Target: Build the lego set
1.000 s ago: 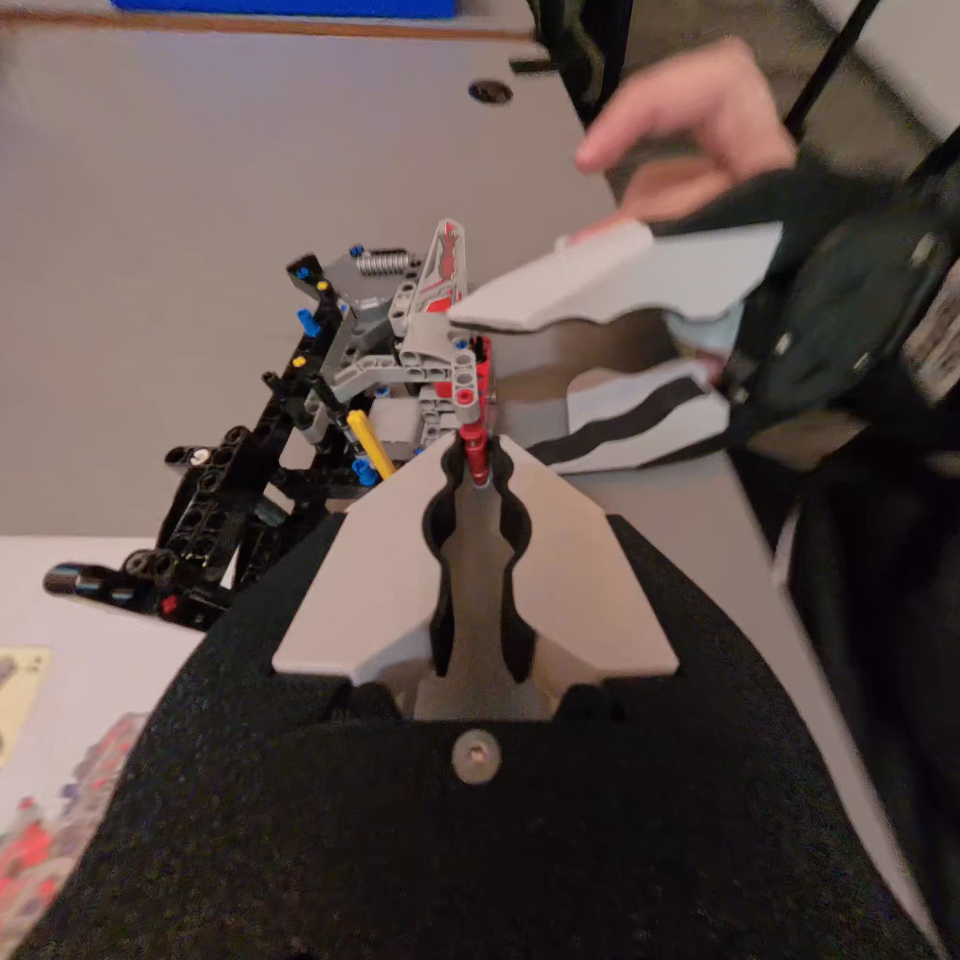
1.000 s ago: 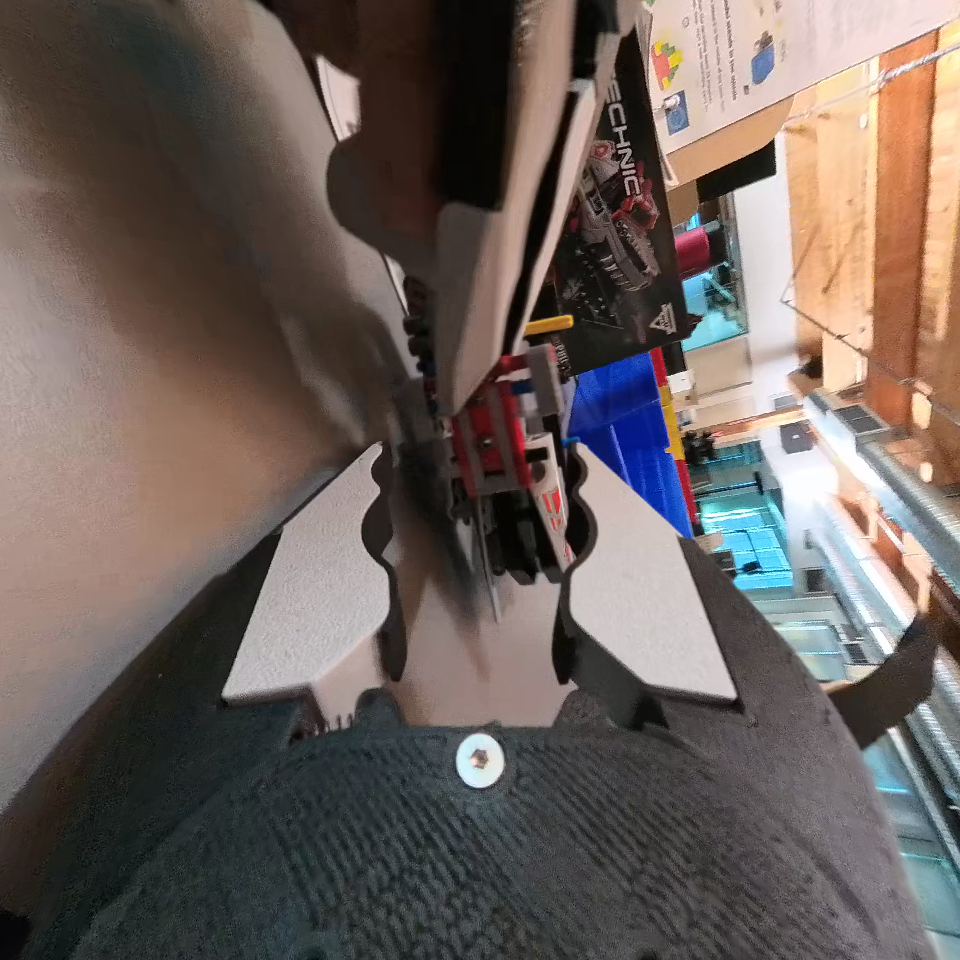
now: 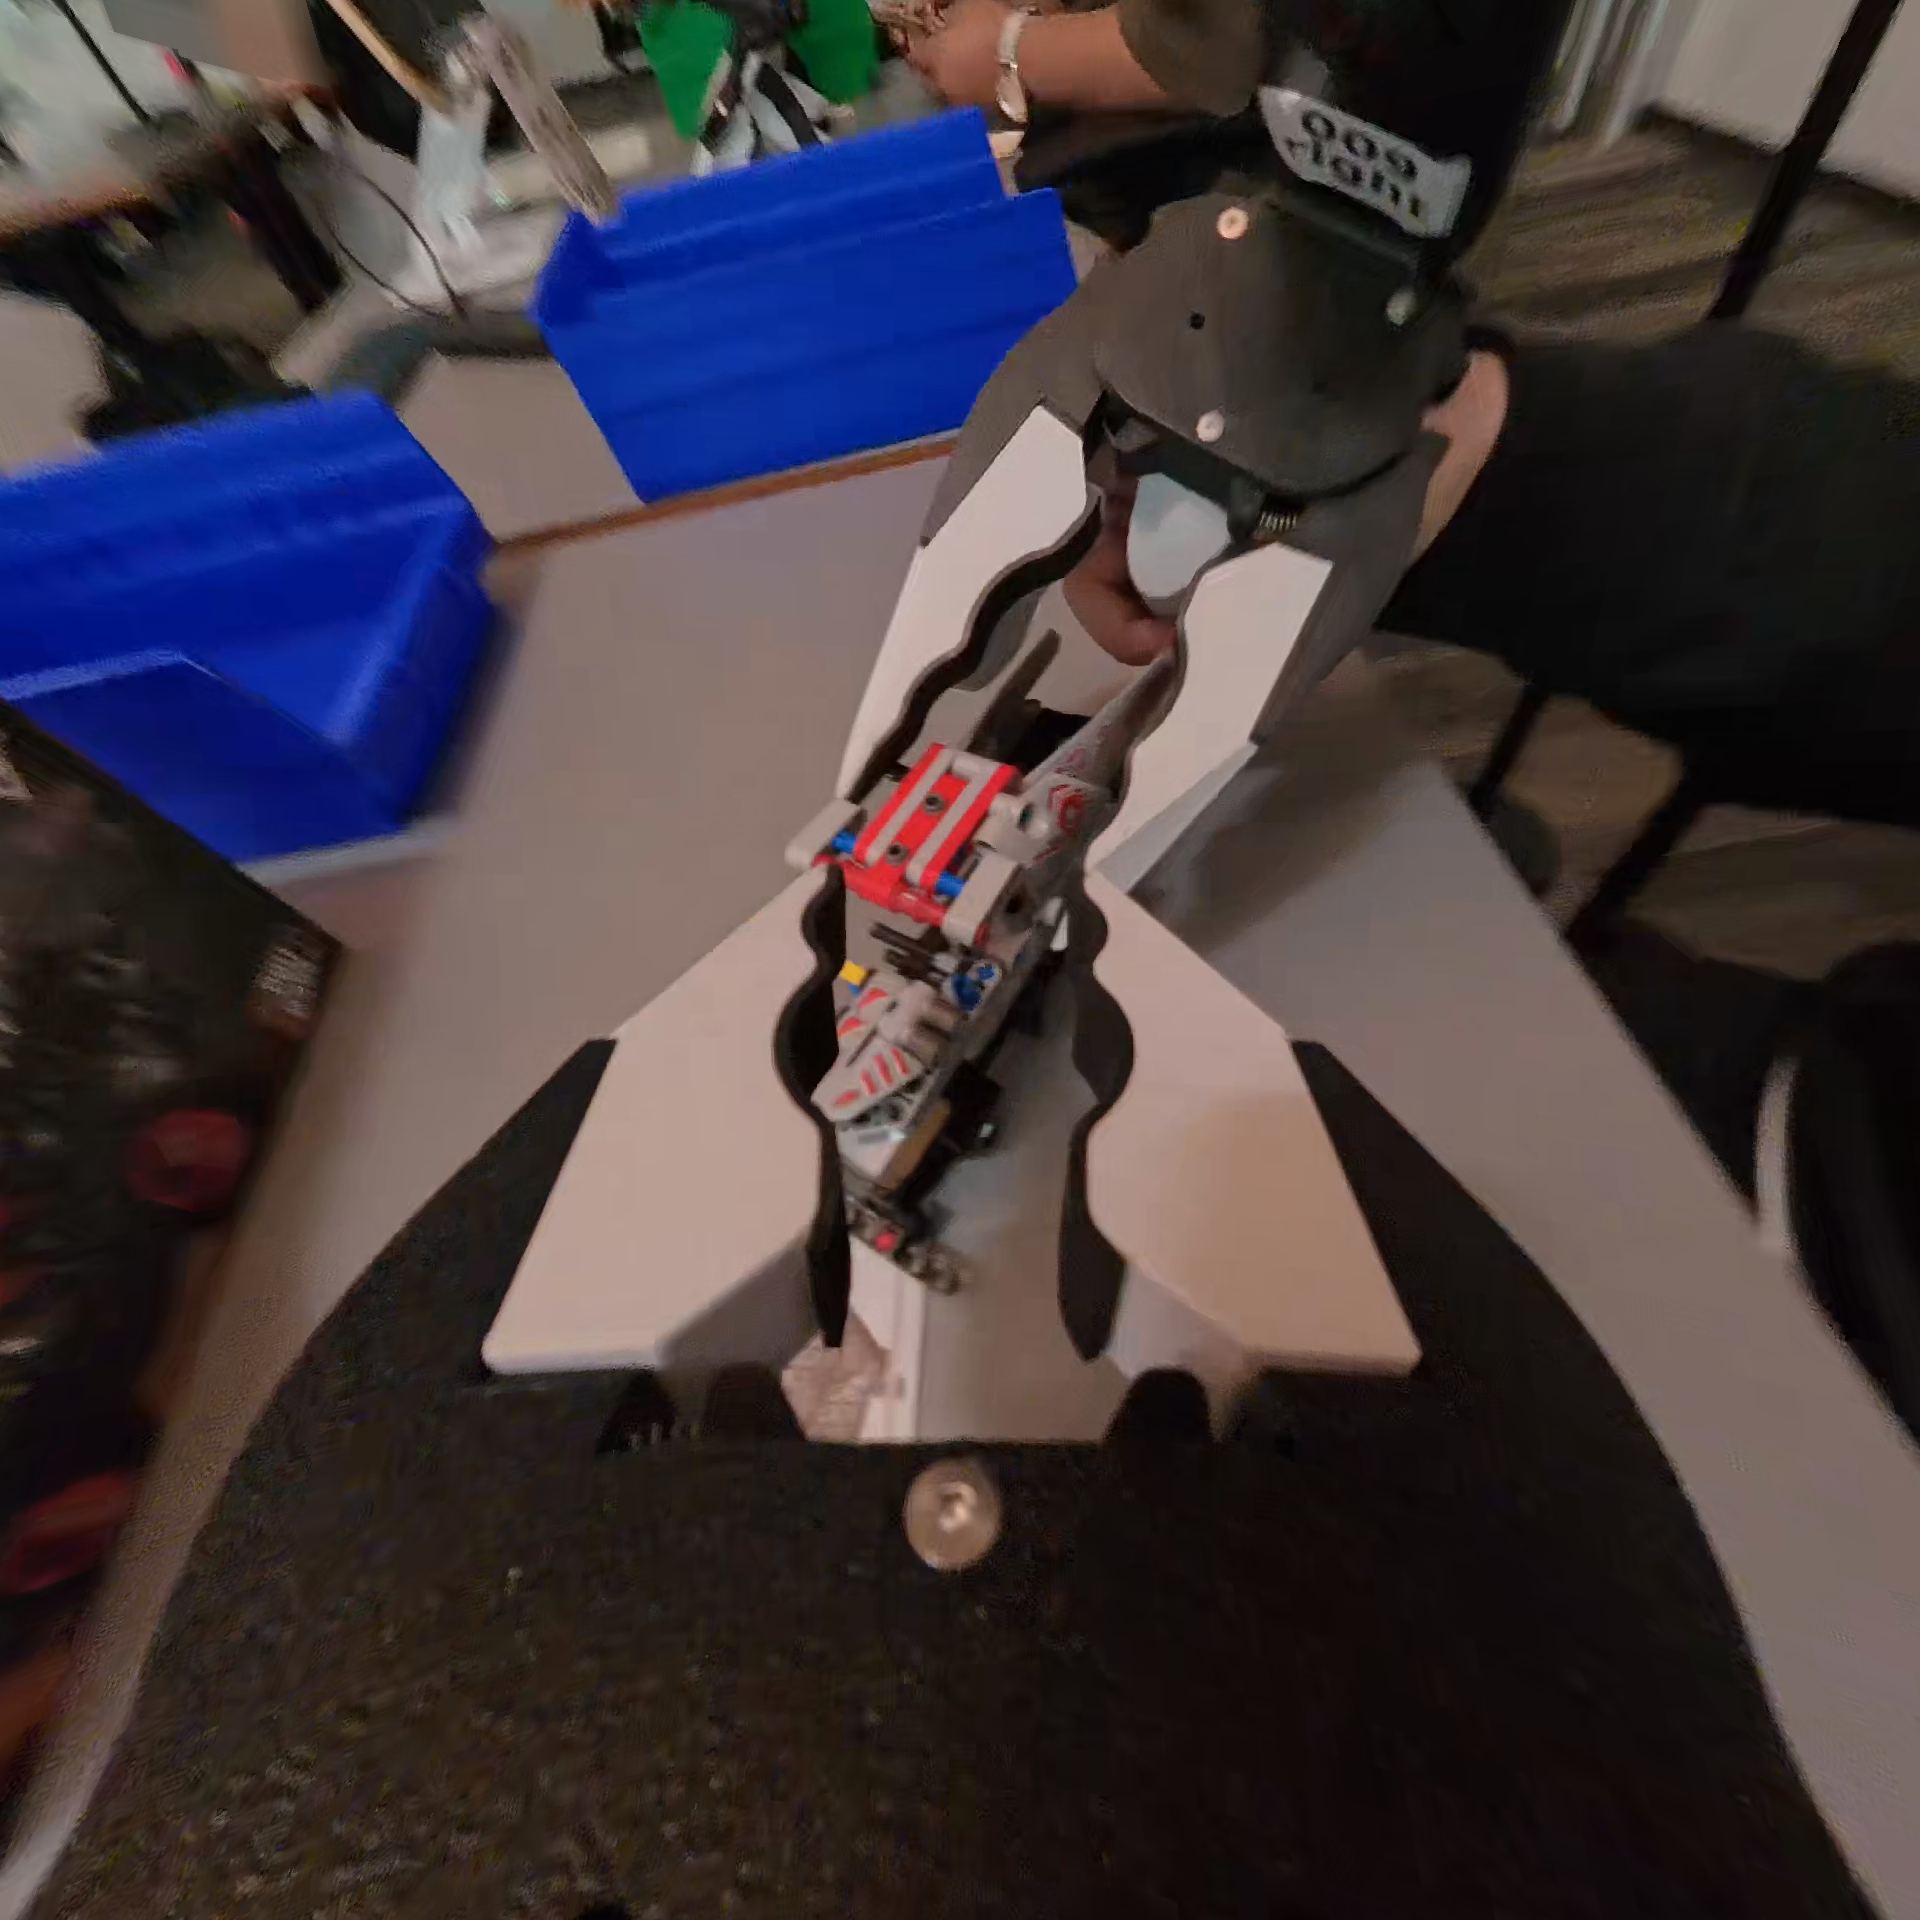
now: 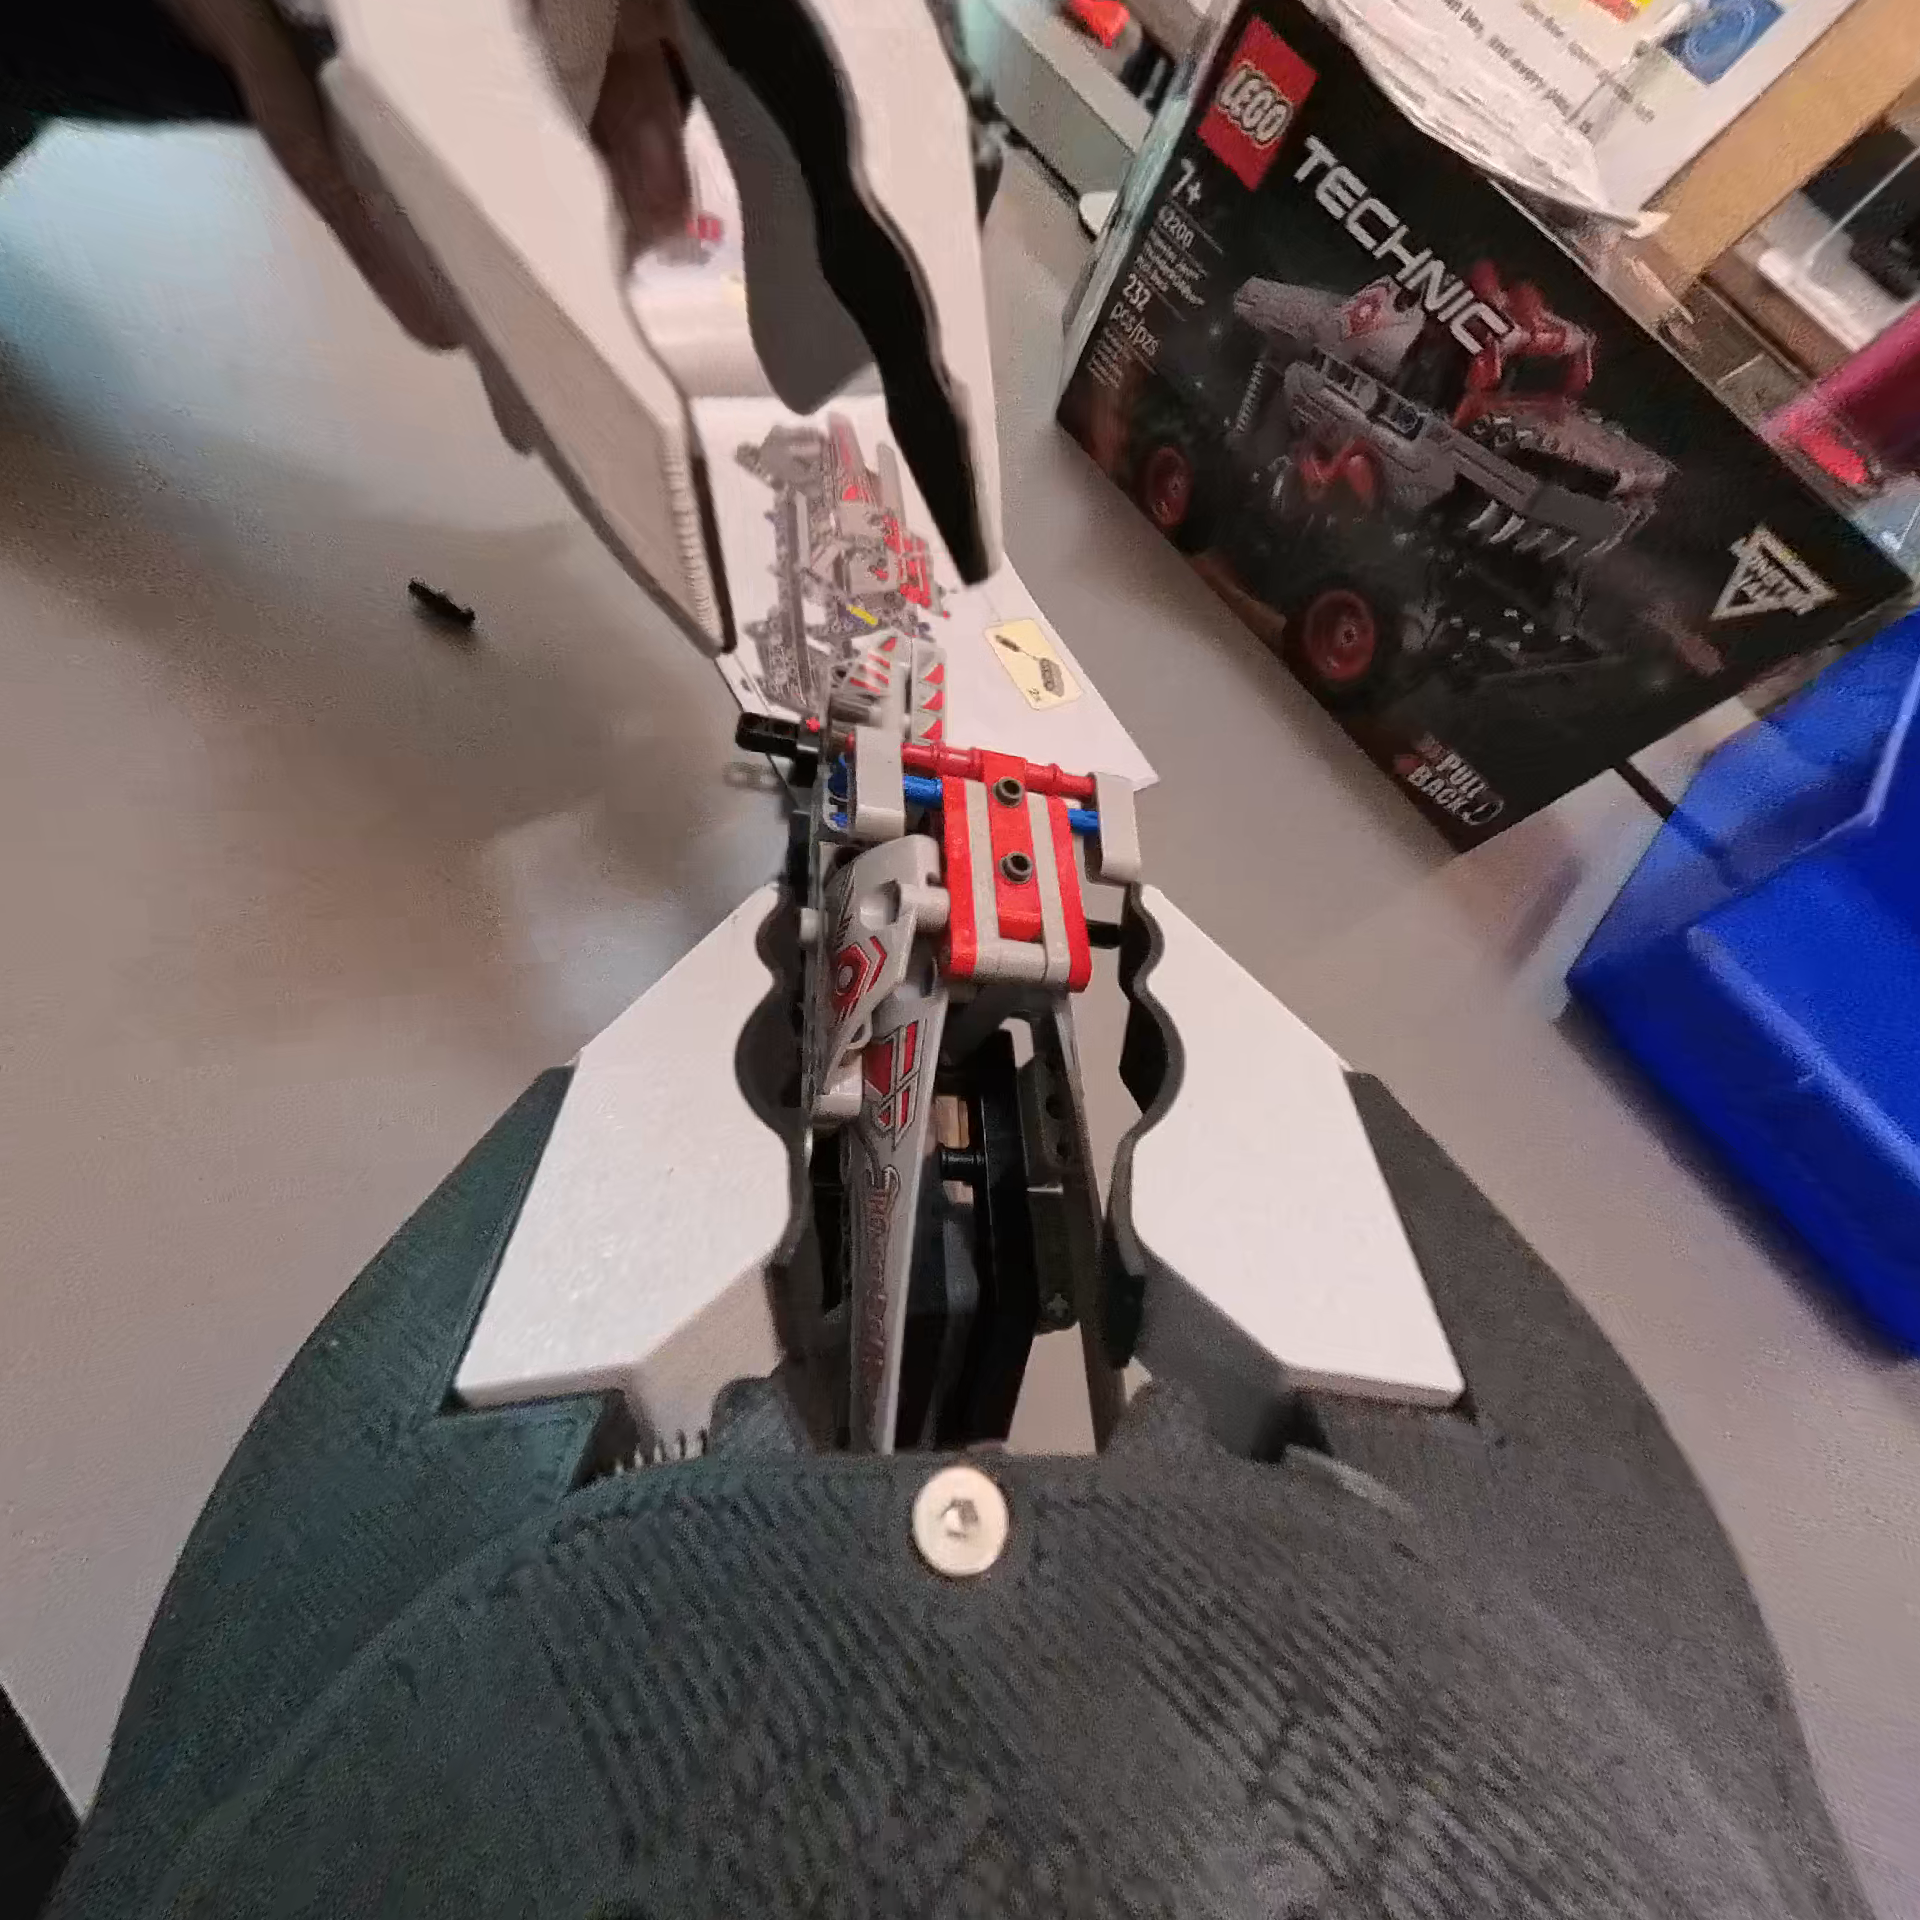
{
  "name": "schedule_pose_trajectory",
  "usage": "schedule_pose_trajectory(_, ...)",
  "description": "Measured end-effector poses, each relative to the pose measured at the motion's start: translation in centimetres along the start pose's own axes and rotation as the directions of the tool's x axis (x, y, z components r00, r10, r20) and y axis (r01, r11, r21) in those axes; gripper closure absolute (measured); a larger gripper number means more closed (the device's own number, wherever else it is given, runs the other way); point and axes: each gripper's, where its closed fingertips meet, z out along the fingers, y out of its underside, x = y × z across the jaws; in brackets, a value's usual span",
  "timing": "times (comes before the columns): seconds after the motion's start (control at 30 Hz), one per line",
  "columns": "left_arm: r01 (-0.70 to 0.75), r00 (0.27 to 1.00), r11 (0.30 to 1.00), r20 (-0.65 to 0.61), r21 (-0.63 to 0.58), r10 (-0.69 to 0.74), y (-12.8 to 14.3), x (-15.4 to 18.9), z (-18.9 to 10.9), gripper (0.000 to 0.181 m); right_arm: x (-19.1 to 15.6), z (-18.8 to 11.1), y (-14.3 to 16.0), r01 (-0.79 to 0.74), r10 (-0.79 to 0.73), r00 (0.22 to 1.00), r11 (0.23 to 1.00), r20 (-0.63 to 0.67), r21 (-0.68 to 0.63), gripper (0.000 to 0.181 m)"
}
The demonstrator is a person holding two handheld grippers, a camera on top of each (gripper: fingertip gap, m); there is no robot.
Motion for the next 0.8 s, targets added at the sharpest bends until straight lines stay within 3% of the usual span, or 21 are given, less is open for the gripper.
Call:
schedule_pose_trajectory(0.07, -0.047, 0.998, 0.999, 0.028, -0.023, 0.048, 0.5, -0.1, 0.4, 0.14, 0.0, -0.1, -0.2, -0.044, 0.043, 0.998, 0.998, 0.035, 0.035, 0.123)
schedule_pose_trajectory(0.27, 0.026, 0.998, 1.0, -0.052, -0.01, -0.026, 1.4, -0.5, 1.2, 0.136, 1.3, -1.8, -2.7, -0.279, 0.27, 0.96, 0.938, 0.072, 0.207, 0.125)
schedule_pose_trajectory(0.4, 0.017, 0.997, 0.999, -0.07, -0.028, -0.018, 1.7, -1.3, 0.4, 0.136, 0.5, -1.3, -1.1, -0.243, 0.239, 0.97, 0.965, 0.047, 0.095, 0.113)
schedule_pose_trajectory(0.53, -0.004, 1.0, 1.0, -0.014, -0.03, 0.004, 1.2, -3.0, -1.3, 0.141, 0.0, -0.8, -1.6, -0.229, 0.225, 0.973, 0.967, 0.047, 0.111, 0.127)
schedule_pose_trajectory(0.67, 0.019, 0.999, 1.0, 0.036, -0.008, -0.018, 0.3, -4.3, -3.1, 0.144, 0.1, -0.7, -1.5, -0.218, 0.215, 0.976, 0.97, 0.039, 0.109, 0.128)
schedule_pose_trajectory(0.8, 0.066, 0.996, 0.997, -0.06, 0.029, -0.064, -0.4, -2.9, -3.3, 0.146, 0.0, -0.8, -1.5, -0.188, 0.185, 0.982, 0.977, 0.036, 0.1, 0.128)
